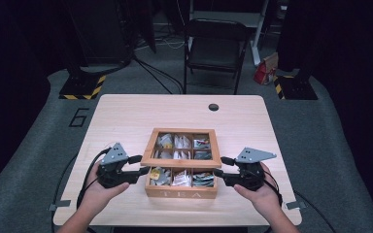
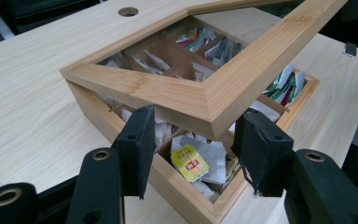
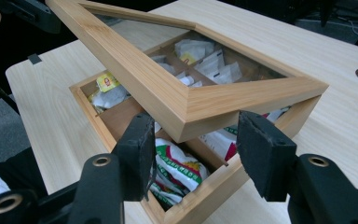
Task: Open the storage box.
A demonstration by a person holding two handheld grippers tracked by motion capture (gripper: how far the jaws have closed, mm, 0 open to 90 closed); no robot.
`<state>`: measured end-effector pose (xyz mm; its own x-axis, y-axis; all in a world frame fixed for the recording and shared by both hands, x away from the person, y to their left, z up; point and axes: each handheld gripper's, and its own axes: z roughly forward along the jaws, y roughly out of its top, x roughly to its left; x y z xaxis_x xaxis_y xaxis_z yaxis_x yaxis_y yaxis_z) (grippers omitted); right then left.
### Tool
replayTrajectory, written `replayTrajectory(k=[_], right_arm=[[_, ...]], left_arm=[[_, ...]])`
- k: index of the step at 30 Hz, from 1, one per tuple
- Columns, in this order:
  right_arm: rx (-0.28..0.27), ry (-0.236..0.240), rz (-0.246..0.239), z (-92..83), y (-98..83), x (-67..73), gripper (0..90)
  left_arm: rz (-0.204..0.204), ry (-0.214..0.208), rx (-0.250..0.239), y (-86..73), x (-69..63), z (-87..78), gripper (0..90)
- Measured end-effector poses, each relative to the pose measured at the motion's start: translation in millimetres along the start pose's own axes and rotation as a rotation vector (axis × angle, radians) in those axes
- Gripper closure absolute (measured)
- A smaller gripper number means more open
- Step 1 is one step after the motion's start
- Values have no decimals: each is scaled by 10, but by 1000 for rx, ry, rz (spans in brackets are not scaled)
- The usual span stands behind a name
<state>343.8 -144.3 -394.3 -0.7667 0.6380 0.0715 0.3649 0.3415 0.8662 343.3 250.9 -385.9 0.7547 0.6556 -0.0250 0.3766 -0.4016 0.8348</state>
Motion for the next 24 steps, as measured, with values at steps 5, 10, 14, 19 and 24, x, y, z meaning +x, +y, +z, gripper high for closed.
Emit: replayTrajectory(k=[5, 10, 14, 19, 24], right_arm=[[-34, -5, -2, -12, 63, -31, 470], [-43, -8, -4, -21, 146, -55, 472], [-27, -8, -7, -28, 204, -69, 472], [-22, -7, 6, -32, 268, -90, 473], [-40, 5, 25, -40, 361, -157, 482]], left_arm=[[15, 12, -5, 99, 16, -21, 489], [19, 12, -10, 174, 43, -35, 488], [14, 8, -14, 199, 62, -37, 489], [18, 8, -16, 275, 96, -47, 493], [45, 20, -63, 342, 150, -43, 502]])
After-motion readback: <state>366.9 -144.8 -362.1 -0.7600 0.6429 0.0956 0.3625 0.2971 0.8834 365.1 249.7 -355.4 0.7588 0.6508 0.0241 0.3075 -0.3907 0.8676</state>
